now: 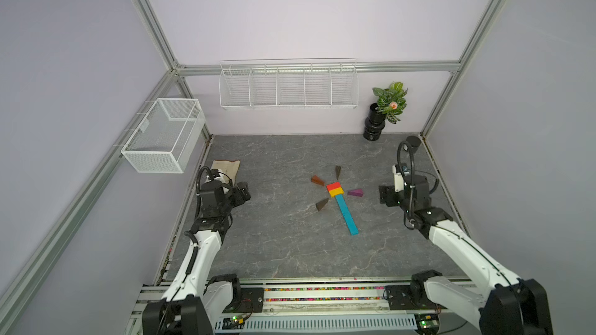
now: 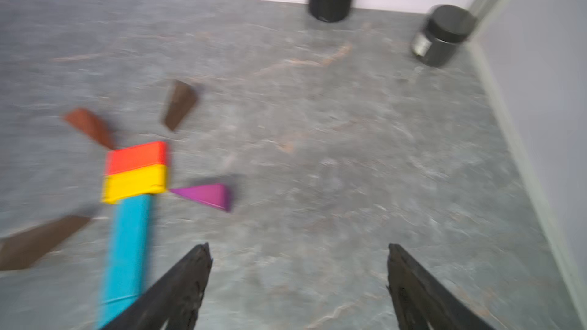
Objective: Assemble a small pinwheel with building blocks
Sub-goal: Reset both arms
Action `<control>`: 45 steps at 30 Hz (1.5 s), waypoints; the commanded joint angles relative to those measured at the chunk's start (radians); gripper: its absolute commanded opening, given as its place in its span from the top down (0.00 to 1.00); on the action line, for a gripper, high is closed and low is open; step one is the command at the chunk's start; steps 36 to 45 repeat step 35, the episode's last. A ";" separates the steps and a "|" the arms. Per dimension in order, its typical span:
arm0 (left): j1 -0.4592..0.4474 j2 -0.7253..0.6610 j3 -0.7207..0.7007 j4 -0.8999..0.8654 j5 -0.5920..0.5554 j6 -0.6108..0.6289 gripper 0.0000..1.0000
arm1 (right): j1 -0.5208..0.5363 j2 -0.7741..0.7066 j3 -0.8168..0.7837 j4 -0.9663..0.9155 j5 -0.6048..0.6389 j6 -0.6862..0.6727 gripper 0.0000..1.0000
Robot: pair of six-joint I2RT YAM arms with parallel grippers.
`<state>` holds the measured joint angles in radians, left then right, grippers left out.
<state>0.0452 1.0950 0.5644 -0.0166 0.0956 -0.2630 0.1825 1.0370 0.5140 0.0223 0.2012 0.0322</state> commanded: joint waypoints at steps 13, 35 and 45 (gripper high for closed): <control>-0.005 0.424 -0.128 0.796 -0.052 0.246 0.00 | -0.204 0.471 -0.176 0.893 -0.090 -0.027 0.11; -0.007 0.422 -0.132 0.782 -0.057 0.242 0.00 | -0.183 0.498 -0.136 0.851 -0.080 -0.053 0.11; -0.007 0.422 -0.132 0.782 -0.057 0.242 0.00 | -0.183 0.498 -0.136 0.851 -0.080 -0.053 0.11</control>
